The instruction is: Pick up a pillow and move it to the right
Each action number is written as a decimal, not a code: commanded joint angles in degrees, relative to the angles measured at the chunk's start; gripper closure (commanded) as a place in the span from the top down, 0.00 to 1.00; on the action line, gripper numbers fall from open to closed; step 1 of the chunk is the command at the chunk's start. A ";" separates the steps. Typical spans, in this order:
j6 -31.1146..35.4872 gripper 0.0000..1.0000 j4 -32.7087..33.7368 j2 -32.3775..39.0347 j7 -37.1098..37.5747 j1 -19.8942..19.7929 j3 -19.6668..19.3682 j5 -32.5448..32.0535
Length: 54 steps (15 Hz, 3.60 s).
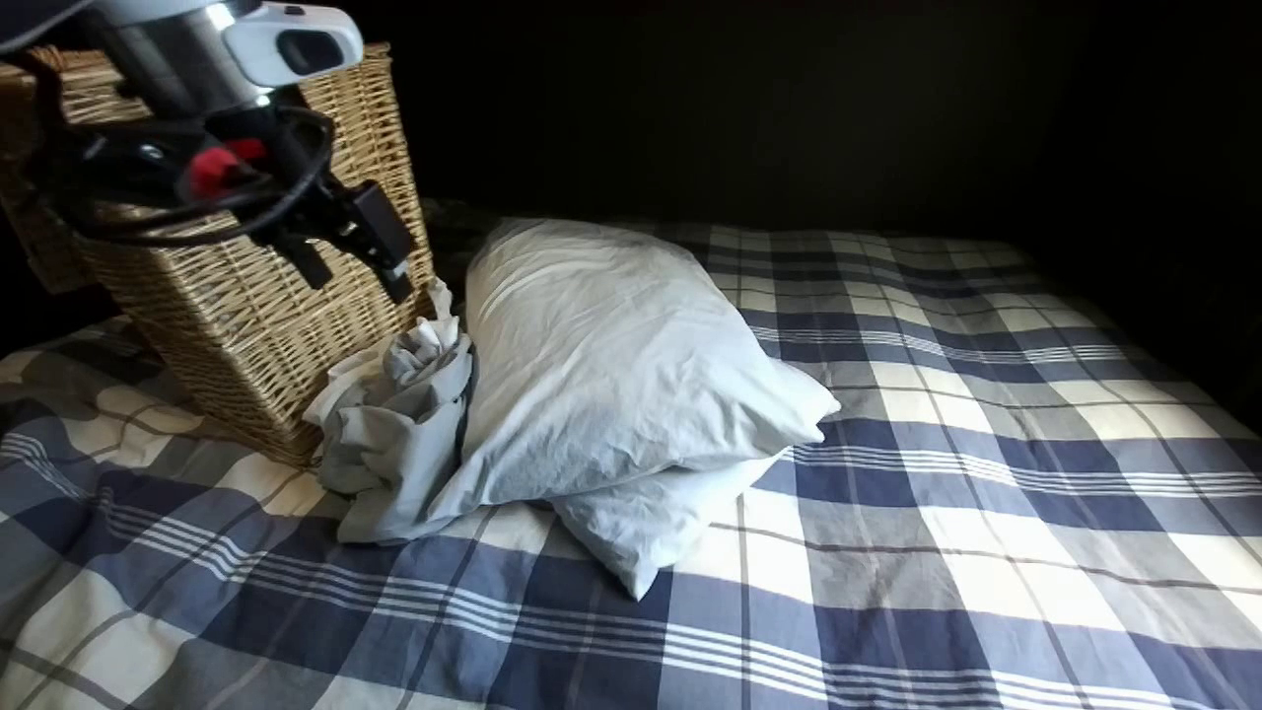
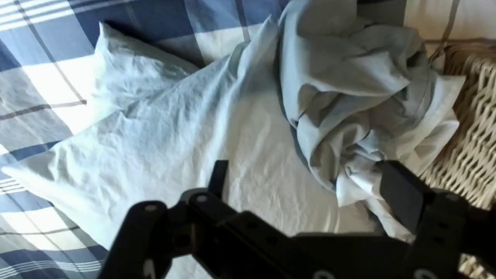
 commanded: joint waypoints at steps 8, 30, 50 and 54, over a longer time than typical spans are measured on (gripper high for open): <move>10.33 1.00 23.97 31.65 -14.30 -0.35 -2.80 28.10; 13.66 0.96 45.52 53.38 -4.32 -6.52 2.19 15.28; 10.23 0.00 54.68 60.31 3.59 -7.86 2.23 10.61; 12.16 0.00 58.42 59.24 4.43 -7.84 2.73 10.95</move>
